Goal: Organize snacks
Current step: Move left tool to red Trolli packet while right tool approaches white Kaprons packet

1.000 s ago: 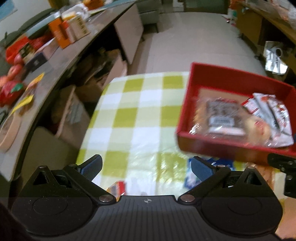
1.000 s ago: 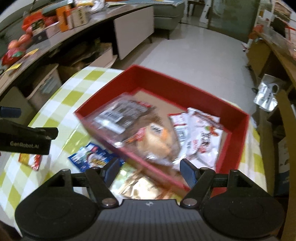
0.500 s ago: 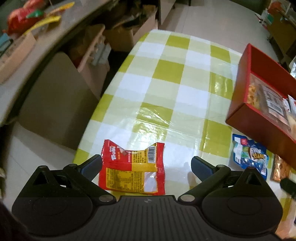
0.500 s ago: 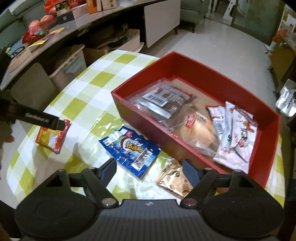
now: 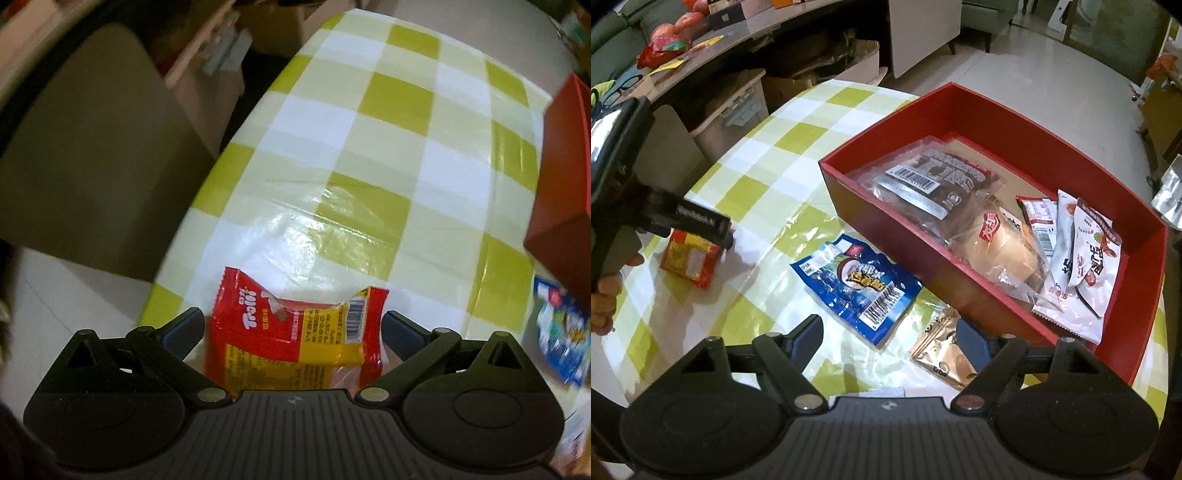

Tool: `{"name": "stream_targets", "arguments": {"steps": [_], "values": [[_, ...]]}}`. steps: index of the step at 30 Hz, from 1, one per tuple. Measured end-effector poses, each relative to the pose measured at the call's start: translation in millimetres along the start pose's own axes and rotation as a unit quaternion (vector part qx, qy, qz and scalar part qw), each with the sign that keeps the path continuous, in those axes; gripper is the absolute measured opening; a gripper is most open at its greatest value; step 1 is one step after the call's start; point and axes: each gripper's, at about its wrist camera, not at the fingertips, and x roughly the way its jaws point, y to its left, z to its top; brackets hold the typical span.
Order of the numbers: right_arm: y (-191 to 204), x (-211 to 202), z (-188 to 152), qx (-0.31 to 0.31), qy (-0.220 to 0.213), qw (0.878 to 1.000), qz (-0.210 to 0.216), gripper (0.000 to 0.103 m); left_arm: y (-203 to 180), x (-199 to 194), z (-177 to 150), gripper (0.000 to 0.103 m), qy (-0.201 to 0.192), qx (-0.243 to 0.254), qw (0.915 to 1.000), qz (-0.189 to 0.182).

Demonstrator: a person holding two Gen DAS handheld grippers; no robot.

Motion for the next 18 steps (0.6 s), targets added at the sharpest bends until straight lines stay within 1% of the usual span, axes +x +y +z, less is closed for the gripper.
{"name": "stream_targets", "arguments": {"steps": [2, 4, 6, 8, 10, 13, 18], "values": [[-1, 1, -1, 0.0, 0.003, 1.0, -0.002, 0.088, 1, -1, -1, 0.101, 0.003, -0.004, 1.0, -0.005], [-2, 1, -2, 0.001, 0.003, 1.0, -0.004, 0.088, -1, -5, -5, 0.095, -0.003, 0.003, 1.0, -0.008], [-2, -3, -5, 0.0, 0.001, 1.0, -0.004, 0.088, -3, -8, -10, 0.091, -0.002, 0.01, 0.9999, -0.011], [-1, -7, -8, -0.001, -0.001, 1.0, -0.004, 0.088, -8, -10, -17, 0.088, 0.003, 0.025, 0.9996, -0.011], [-1, -11, -11, 0.001, -0.003, 1.0, -0.006, 0.088, -18, -17, -27, 0.083, -0.001, 0.049, 0.9987, -0.014], [1, -15, -18, 0.004, -0.004, 1.0, -0.006, 0.088, -29, -25, -43, 0.08, 0.001, 0.075, 0.9967, -0.032], [2, -20, -30, 0.005, 0.001, 1.0, -0.008, 0.088, -42, -35, -65, 0.076, 0.0, 0.103, 0.9934, -0.05]]}}
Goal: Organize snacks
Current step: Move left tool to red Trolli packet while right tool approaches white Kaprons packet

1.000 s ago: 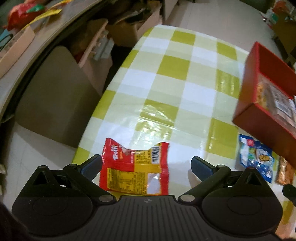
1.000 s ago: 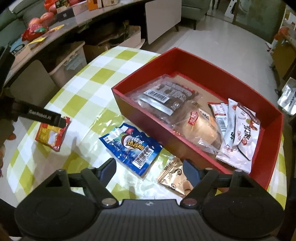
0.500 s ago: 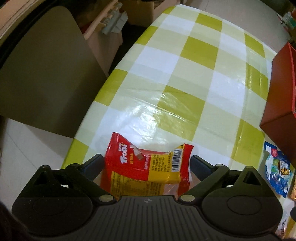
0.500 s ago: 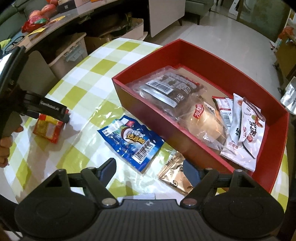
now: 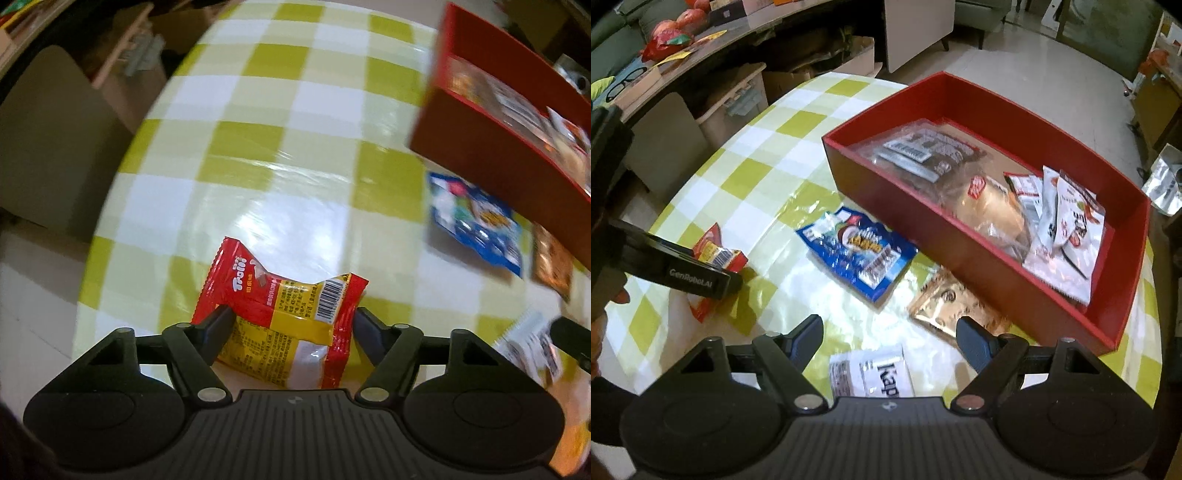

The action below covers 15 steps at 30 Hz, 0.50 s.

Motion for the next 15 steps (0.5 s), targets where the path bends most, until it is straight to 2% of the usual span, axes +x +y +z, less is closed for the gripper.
{"name": "stream_targets", "arguments": {"steps": [2, 4, 7, 8, 10, 12, 15], "values": [[-1, 0, -5, 0.0, 0.005, 1.0, -0.003, 0.088, -4, -5, -4, 0.073, -0.003, 0.008, 0.9999, -0.009], [-3, 3, -10, 0.002, 0.012, 1.0, -0.005, 0.088, -8, -10, -9, 0.064, -0.005, 0.014, 0.9996, -0.022], [-5, 11, -18, 0.002, 0.029, 1.0, -0.011, 0.088, -20, -12, -15, 0.056, -0.002, 0.024, 0.9991, -0.036], [-6, 14, -20, 0.002, 0.035, 0.999, -0.01, 0.088, -22, -12, -16, 0.058, -0.001, 0.027, 0.9989, -0.038], [-7, 17, -23, 0.001, 0.042, 0.999, -0.01, 0.088, -25, -14, -16, 0.082, -0.004, 0.034, 0.9988, -0.036], [-8, 19, -23, 0.001, 0.044, 0.999, -0.009, 0.088, -24, -19, -14, 0.089, -0.023, 0.033, 0.9991, -0.017], [-8, 22, -20, -0.003, 0.046, 0.999, -0.007, 0.088, -13, -27, -11, 0.101, -0.025, 0.011, 0.9988, -0.041]]}}
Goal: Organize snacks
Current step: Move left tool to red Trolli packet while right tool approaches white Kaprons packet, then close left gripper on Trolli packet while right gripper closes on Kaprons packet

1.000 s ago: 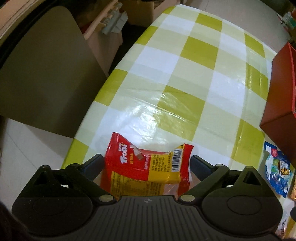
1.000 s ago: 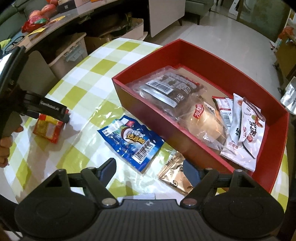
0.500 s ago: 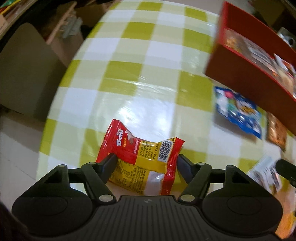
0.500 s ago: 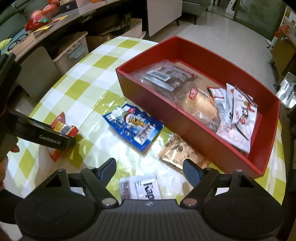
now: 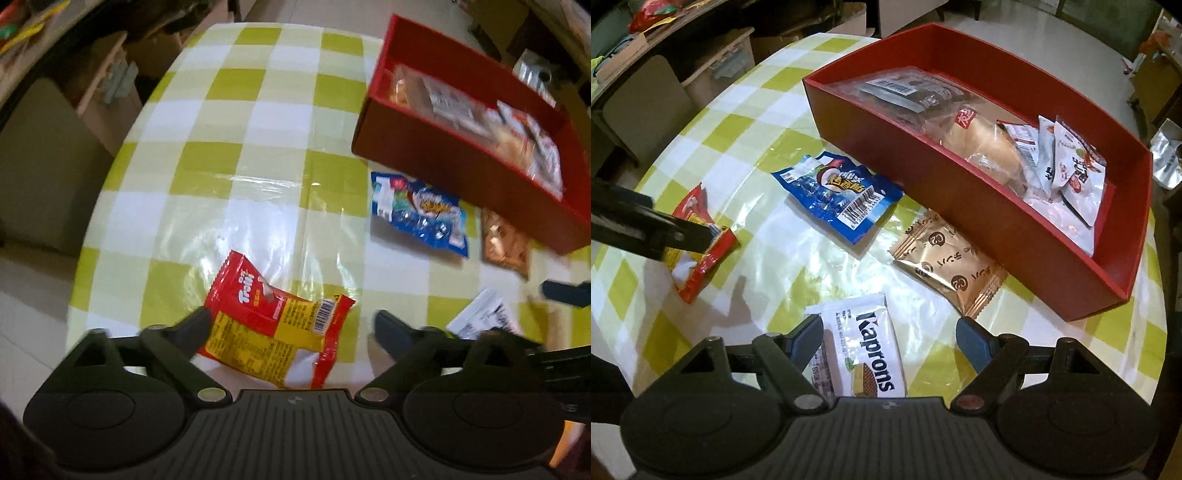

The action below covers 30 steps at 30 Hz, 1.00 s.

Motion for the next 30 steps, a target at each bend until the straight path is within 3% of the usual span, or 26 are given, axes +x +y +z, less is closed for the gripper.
{"name": "stream_targets", "arguments": {"steps": [6, 12, 16, 19, 23, 27, 30], "values": [[4, -1, 9, -0.009, -0.004, 1.0, 0.005, 0.088, 17, 9, -8, 0.101, 0.034, -0.09, 0.9952, -0.019], [4, -10, 12, -0.016, -0.018, 1.0, 0.016, 0.088, 22, 25, -2, 0.098, 0.049, -0.225, 0.9727, -0.024], [-2, -10, 9, -0.02, -0.016, 1.0, 0.012, 0.088, 13, 34, 0, 0.095, 0.042, -0.268, 0.9623, 0.023], [-9, -11, 4, -0.021, -0.01, 1.0, 0.012, 0.088, 4, 37, 1, 0.092, 0.036, -0.252, 0.9657, 0.049], [-15, -11, -1, -0.021, -0.002, 1.0, 0.011, 0.088, -2, 37, 2, 0.088, 0.033, -0.203, 0.977, 0.056], [-15, -11, -5, -0.025, 0.005, 1.0, 0.012, 0.088, -34, 34, -2, 0.082, 0.026, -0.047, 0.996, 0.071], [-13, -8, -7, -0.03, 0.012, 0.999, 0.01, 0.089, -53, 28, -13, 0.081, 0.011, 0.04, 0.9963, 0.076]]}}
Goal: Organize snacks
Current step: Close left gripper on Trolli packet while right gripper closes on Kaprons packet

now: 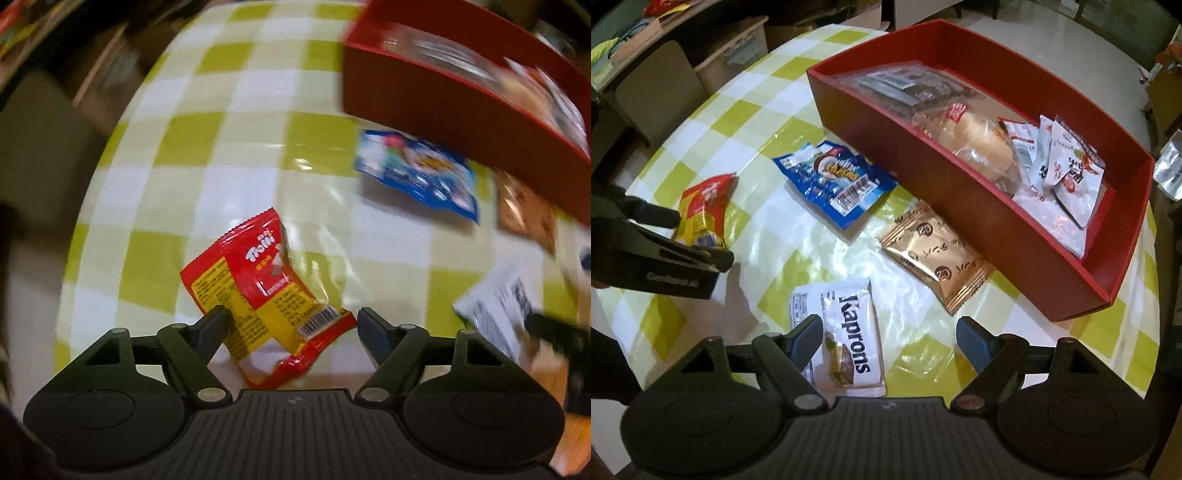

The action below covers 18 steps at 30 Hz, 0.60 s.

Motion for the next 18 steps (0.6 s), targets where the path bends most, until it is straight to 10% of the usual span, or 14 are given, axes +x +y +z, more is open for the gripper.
{"name": "stream_targets", "arguments": {"steps": [5, 11, 18], "values": [[3, 8, 3, -0.001, 0.006, 1.0, -0.006, 0.089, 33, 4, -1, 0.091, 0.016, -0.097, 0.9943, -0.04], [7, 14, 11, -0.004, 0.006, 1.0, -0.006, 0.089, 63, 24, -4, 0.099, 0.057, -0.27, 0.9578, -0.08], [-1, 12, 10, 0.003, 0.005, 1.0, -0.006, 0.089, 38, 12, -9, 0.068, 0.032, -0.194, 0.9803, -0.016]]}}
